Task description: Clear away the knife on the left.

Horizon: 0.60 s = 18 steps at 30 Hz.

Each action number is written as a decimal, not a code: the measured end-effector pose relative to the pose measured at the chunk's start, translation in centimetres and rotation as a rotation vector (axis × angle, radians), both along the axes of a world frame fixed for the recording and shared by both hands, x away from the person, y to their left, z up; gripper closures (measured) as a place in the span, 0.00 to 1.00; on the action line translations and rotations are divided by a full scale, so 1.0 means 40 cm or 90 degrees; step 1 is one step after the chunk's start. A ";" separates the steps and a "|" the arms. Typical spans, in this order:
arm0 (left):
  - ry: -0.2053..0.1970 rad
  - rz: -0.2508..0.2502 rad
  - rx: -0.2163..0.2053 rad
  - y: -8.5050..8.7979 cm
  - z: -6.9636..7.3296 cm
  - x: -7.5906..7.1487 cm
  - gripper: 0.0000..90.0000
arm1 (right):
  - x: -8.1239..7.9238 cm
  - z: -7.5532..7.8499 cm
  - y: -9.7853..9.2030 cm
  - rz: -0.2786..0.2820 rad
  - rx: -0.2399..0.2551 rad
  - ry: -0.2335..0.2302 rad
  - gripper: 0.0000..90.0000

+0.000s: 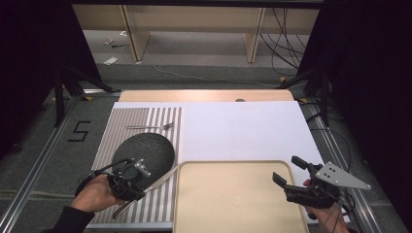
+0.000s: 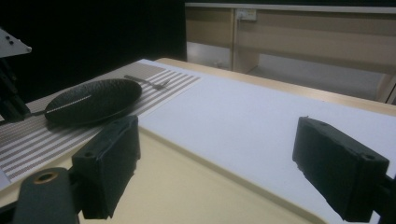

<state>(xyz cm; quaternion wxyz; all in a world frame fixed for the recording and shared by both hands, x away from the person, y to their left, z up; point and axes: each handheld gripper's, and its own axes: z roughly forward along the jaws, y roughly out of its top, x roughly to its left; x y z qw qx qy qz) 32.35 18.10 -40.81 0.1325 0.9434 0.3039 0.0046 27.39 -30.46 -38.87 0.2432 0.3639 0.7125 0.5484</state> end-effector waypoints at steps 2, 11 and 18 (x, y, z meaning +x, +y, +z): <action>-0.005 -0.001 -0.004 -0.006 0.003 -0.001 0.89 | 0.001 0.000 -0.001 0.000 -0.001 -0.002 0.18; -0.033 -0.004 -0.115 -0.046 0.035 -0.007 0.89 | 0.001 0.000 0.000 -0.001 0.000 -0.002 0.18; -0.038 0.012 -0.132 -0.087 0.044 -0.006 0.89 | 0.002 0.000 -0.002 -0.002 0.002 -0.002 0.18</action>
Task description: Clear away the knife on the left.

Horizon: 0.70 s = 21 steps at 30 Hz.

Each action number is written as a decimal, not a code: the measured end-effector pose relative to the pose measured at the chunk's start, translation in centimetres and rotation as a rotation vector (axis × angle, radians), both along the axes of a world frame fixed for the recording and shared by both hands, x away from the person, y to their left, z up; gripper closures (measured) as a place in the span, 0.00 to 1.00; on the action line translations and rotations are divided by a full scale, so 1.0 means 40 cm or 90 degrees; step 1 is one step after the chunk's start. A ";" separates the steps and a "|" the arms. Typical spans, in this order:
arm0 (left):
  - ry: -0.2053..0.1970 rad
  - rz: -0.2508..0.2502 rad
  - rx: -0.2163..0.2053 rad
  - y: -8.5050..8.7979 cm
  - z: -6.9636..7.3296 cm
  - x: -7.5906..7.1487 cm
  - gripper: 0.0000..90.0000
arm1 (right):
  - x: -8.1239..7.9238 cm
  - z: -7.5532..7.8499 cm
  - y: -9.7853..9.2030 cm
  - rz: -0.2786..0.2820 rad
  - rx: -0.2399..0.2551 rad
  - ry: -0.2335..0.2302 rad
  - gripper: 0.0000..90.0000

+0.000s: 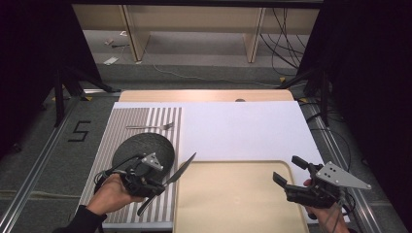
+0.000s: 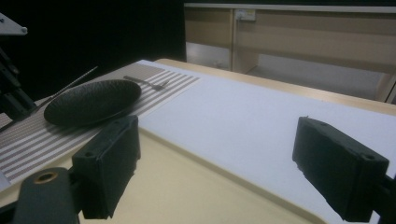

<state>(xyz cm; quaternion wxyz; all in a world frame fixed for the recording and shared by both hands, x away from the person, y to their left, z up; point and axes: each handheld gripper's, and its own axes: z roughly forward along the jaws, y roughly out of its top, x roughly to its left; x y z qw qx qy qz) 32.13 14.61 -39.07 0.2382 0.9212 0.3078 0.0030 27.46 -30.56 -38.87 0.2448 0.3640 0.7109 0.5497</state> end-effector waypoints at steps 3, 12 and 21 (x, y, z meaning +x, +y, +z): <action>-0.001 0.004 -0.025 -0.029 0.002 0.003 0.89 | -0.001 0.001 0.000 0.001 0.002 -0.002 0.18; 0.023 -0.004 -0.042 -0.086 0.007 0.011 0.89 | -0.002 0.001 0.001 0.003 0.002 -0.003 0.18; 0.043 -0.026 -0.043 -0.157 -0.004 0.020 0.89 | -0.002 0.000 0.001 0.004 0.002 -0.003 0.18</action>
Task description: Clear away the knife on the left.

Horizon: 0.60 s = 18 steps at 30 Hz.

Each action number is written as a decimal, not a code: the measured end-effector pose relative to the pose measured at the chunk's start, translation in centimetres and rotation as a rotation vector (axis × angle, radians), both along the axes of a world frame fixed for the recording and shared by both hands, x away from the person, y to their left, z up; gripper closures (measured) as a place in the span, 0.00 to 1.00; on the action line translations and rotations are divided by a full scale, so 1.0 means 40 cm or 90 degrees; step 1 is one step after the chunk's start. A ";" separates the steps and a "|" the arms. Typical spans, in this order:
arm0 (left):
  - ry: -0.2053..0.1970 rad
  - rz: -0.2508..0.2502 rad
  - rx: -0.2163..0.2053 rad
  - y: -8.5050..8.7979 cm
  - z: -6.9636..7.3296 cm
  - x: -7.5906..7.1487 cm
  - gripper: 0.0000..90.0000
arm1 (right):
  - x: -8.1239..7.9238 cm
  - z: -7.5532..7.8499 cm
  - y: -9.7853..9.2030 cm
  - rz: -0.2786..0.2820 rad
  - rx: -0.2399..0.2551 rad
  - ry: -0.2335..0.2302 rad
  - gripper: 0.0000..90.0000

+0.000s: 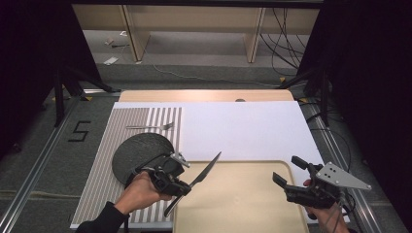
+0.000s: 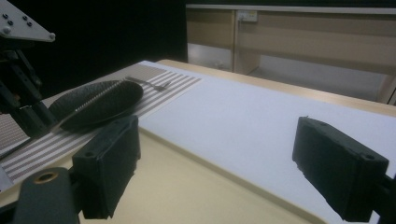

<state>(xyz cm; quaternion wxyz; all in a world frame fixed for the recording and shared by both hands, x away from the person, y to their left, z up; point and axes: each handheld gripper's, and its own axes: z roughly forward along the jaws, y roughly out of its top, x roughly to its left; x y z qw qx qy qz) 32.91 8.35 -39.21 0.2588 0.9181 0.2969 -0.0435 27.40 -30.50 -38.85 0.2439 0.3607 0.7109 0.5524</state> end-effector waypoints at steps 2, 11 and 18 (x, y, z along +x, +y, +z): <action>0.003 -0.006 0.003 -0.008 -0.003 0.000 0.89 | 0.000 0.000 0.000 0.000 0.000 0.000 0.18; 0.047 -0.028 0.003 -0.066 -0.030 0.004 0.89 | -0.001 0.001 0.000 0.002 -0.004 0.000 0.18; 0.075 -0.036 0.009 -0.106 -0.047 0.007 0.89 | -0.001 0.001 -0.001 0.002 -0.001 -0.003 0.18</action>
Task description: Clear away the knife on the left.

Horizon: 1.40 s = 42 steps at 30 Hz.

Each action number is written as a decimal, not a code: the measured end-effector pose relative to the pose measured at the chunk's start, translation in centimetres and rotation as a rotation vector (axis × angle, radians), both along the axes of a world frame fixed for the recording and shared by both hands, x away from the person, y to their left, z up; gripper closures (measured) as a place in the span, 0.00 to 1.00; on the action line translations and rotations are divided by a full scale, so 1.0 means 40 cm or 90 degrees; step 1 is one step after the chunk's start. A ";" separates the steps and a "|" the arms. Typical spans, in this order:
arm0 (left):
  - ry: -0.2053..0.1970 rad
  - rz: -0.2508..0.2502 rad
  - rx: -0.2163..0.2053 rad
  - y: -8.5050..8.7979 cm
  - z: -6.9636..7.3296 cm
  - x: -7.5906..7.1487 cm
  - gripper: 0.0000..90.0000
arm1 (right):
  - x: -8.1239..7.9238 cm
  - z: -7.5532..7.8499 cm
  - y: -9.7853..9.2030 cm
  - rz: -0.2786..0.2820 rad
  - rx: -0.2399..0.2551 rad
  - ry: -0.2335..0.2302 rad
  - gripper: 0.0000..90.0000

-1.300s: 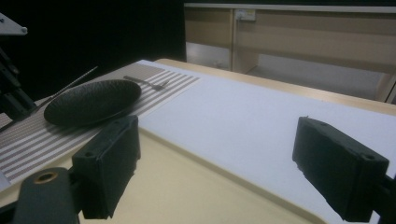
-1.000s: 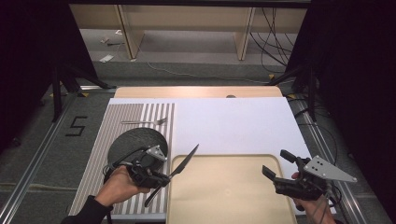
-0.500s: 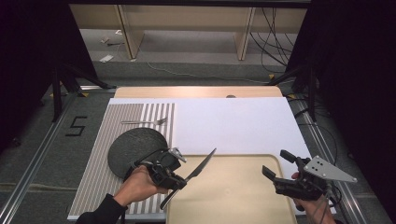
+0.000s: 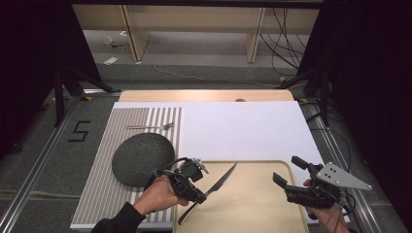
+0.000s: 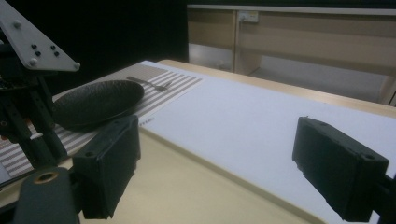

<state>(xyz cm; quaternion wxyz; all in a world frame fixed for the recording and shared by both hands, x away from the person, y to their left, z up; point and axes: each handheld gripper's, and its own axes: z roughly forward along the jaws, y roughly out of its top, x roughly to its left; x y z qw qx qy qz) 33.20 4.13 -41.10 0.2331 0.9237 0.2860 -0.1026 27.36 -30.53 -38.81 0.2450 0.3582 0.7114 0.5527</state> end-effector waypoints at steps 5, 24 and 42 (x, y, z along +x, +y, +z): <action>0.029 0.011 0.011 -0.016 -0.027 0.006 0.89 | -0.001 0.001 0.001 0.004 -0.004 0.001 0.18; 0.101 0.071 0.060 -0.015 -0.104 0.018 0.89 | -0.004 0.000 0.004 0.009 -0.003 -0.001 0.18; -0.014 0.040 -0.016 -0.015 -0.066 0.001 0.53 | -0.004 0.001 0.005 0.012 -0.005 -0.001 0.18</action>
